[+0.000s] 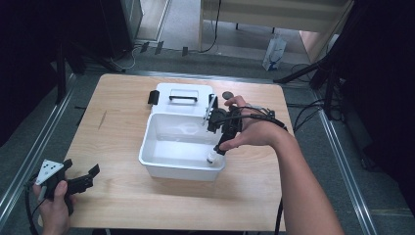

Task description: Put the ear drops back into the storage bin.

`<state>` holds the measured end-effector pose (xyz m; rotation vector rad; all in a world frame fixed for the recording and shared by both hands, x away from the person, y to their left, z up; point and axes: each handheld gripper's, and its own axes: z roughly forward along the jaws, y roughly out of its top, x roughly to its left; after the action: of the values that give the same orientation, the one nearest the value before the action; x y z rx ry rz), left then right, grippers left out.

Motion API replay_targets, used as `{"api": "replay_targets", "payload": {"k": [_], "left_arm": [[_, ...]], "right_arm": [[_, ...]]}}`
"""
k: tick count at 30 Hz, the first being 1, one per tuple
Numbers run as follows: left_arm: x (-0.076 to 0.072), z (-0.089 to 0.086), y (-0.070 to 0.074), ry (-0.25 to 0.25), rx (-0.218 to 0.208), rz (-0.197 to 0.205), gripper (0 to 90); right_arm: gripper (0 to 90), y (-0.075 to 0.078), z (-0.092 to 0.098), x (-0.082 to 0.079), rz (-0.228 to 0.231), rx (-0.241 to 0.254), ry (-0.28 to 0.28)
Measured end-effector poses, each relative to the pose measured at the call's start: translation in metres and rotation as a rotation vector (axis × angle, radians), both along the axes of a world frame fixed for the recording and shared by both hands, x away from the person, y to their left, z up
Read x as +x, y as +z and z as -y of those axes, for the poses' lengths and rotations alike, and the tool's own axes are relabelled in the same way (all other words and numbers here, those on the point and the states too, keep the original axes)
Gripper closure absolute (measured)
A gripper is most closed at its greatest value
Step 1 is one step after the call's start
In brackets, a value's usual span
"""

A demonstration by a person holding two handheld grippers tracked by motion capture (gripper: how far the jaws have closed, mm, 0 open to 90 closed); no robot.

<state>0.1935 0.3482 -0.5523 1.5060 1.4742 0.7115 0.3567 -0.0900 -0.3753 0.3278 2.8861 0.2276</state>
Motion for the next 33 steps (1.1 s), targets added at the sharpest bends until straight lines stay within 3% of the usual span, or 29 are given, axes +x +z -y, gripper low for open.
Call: {"api": "replay_targets", "payload": {"k": [3, 5, 14, 21, 26, 29, 31, 33], "left_arm": [[0.000, -0.001, 0.000, 0.003, -0.007, 0.002, 0.0], [0.000, -0.001, 0.000, 0.002, -0.006, 0.000, 0.0], [-0.001, -0.001, 0.000, 0.009, -0.008, -0.002, 0.0], [-0.001, -0.001, 0.000, 0.007, -0.005, 0.000, 0.0], [-0.001, 0.000, 0.000, 0.011, 0.002, -0.001, 0.0], [-0.001, 0.001, 0.000, 0.009, 0.006, -0.002, 0.0], [-0.001, 0.001, 0.000, 0.007, 0.010, -0.001, 0.1], [-0.001, 0.002, 0.000, 0.006, 0.016, -0.003, 0.0]], "right_arm": [[0.0, 0.005, 0.011, -0.001, -0.001, 0.007, -0.037], [0.0, 0.006, 0.015, -0.002, 0.008, 0.006, -0.031], [0.0, 0.007, 0.060, -0.009, 0.014, 0.033, -0.096], [0.0, -0.007, 0.095, -0.016, -0.002, 0.037, -0.151], [0.0, -0.021, 0.121, -0.021, -0.001, 0.076, -0.198], [0.0, -0.033, 0.136, -0.026, 0.029, 0.095, -0.221], [0.0, -0.044, 0.150, -0.031, 0.074, 0.156, -0.252], [0.0, -0.048, 0.153, -0.033, 0.090, 0.176, -0.266]]}}
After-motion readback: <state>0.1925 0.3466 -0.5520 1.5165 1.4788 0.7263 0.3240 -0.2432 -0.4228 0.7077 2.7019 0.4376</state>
